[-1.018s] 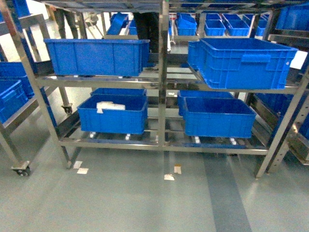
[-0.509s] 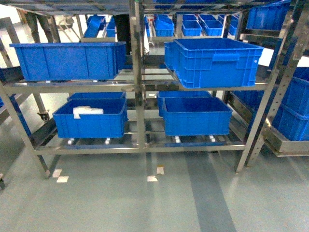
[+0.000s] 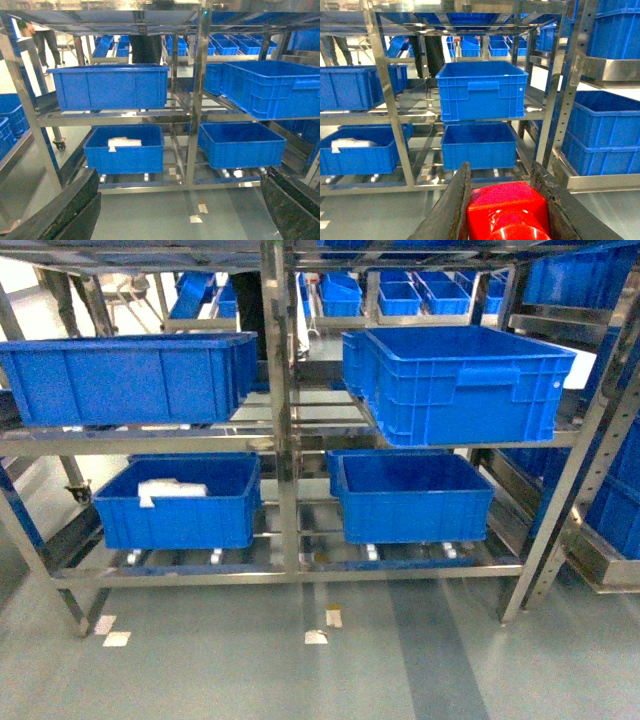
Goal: Pick red block from blue box to shelf
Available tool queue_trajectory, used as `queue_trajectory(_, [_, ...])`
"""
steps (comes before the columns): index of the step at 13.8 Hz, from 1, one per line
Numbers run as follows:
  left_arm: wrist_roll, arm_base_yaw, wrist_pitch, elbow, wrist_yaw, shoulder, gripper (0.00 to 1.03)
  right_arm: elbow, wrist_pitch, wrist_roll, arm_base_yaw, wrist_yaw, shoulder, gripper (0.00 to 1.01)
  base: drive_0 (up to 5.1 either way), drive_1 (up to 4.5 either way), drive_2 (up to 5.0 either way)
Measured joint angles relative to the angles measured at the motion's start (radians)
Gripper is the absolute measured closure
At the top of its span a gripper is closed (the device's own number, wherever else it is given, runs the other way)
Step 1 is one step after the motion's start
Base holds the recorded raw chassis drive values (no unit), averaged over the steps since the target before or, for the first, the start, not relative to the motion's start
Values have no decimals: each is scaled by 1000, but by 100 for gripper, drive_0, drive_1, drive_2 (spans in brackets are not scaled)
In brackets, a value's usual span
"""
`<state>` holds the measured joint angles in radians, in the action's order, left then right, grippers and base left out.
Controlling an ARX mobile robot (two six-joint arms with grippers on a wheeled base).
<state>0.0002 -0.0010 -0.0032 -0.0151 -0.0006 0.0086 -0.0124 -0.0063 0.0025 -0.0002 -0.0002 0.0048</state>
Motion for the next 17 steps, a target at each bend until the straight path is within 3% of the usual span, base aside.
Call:
queue_trajectory(7, [0,0,-5,0,1,0,5,0,-1,0,0,0,0,72,177,271,-475])
queue_trajectory(17, [0,1,-2,0,0,0,5,0,0,0,0,0,0,72,19,440,-403])
